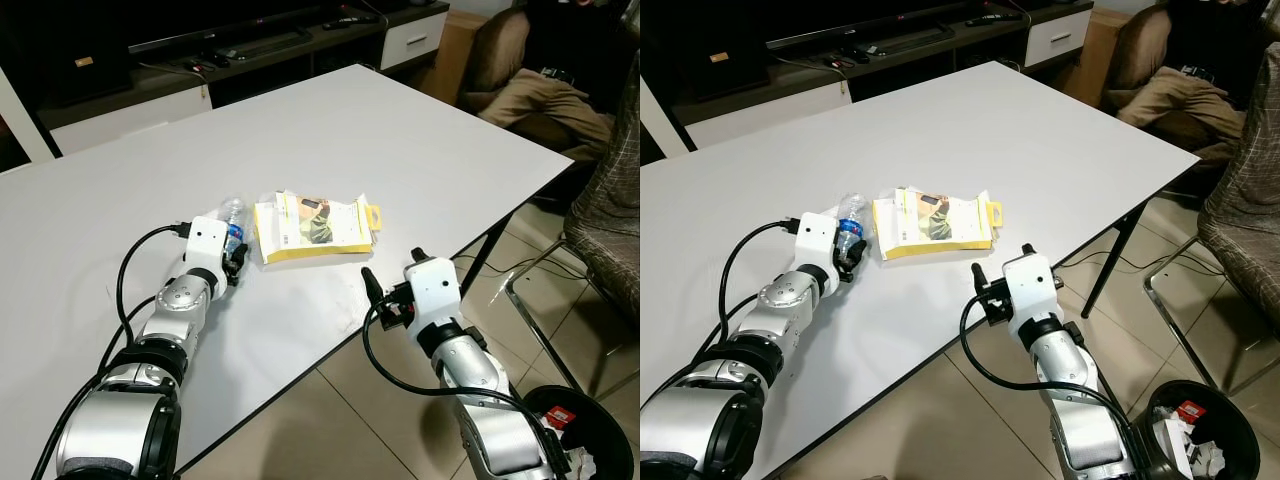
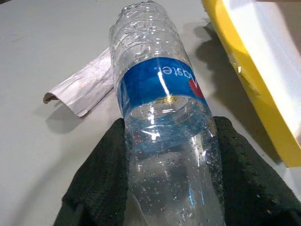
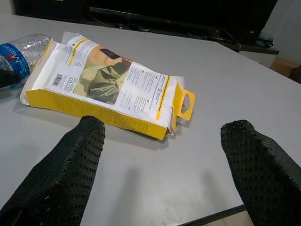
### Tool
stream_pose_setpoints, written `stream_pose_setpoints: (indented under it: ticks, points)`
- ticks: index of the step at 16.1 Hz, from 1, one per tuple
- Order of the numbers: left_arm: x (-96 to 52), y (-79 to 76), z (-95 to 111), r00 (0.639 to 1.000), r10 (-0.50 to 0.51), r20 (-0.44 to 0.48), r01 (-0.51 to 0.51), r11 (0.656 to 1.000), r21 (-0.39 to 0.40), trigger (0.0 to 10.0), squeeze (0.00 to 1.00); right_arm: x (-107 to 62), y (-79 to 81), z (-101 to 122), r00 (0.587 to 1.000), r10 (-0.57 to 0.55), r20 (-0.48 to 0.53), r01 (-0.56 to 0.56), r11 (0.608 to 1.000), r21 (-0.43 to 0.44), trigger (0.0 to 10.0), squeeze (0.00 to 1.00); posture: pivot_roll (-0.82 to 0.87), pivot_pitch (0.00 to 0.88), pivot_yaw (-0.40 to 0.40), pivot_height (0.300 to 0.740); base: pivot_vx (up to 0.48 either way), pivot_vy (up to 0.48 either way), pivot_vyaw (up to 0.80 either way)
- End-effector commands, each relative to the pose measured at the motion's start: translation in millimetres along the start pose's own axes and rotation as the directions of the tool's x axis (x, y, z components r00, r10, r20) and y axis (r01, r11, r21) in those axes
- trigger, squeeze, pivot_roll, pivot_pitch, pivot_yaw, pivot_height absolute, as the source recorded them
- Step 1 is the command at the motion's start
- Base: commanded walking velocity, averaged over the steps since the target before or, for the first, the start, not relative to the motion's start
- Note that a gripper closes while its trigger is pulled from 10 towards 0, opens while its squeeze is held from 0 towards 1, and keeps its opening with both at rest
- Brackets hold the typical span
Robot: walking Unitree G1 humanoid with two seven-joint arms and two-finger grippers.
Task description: Picking trash to rubbish bin
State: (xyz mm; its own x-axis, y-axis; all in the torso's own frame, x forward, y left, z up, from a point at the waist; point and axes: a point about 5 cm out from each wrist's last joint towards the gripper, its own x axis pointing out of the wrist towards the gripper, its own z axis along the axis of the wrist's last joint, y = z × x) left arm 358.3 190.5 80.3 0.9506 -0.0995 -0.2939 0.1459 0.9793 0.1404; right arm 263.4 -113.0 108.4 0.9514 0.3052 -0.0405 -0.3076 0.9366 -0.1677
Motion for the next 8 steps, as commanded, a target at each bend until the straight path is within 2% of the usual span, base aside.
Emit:
stream_pose_setpoints:
  ticks: [1,4,6,8]
  points:
    - [1.3,3.0,6,1.000,0.002,0.019,-0.002,1.000,-0.001,0.0,0.00,4.9,-2.4,2,1.000,-0.009,-0.003,0.009,1.000,-0.003,10.0,0.00,-0.04,0.000,0.025,0.740,0.000,0.000,0.00]
    - [-0.9,8.8,12,0.997,0.011,0.071,-0.008,0.999,-0.038,0.0,0.00,17.3,-8.4,2,1.000,-0.023,-0.002,0.023,0.999,0.033,10.0,0.00,0.01,0.000,0.008,0.740,0.000,0.000,0.00]
    - [-8.7,16.0,15,0.991,0.018,0.129,-0.009,0.997,-0.073,0.0,0.00,38.5,-20.9,-3,0.998,-0.055,-0.041,0.057,0.996,0.073,10.0,0.00,0.03,0.000,-0.003,0.740,0.000,0.000,0.00]
    - [-29.7,27.1,18,0.981,0.057,0.188,-0.040,0.995,-0.093,0.0,0.00,67.2,-44.1,-6,0.986,-0.130,-0.101,0.144,0.979,0.144,10.0,0.00,0.08,0.000,-0.020,0.740,0.000,0.000,0.00]
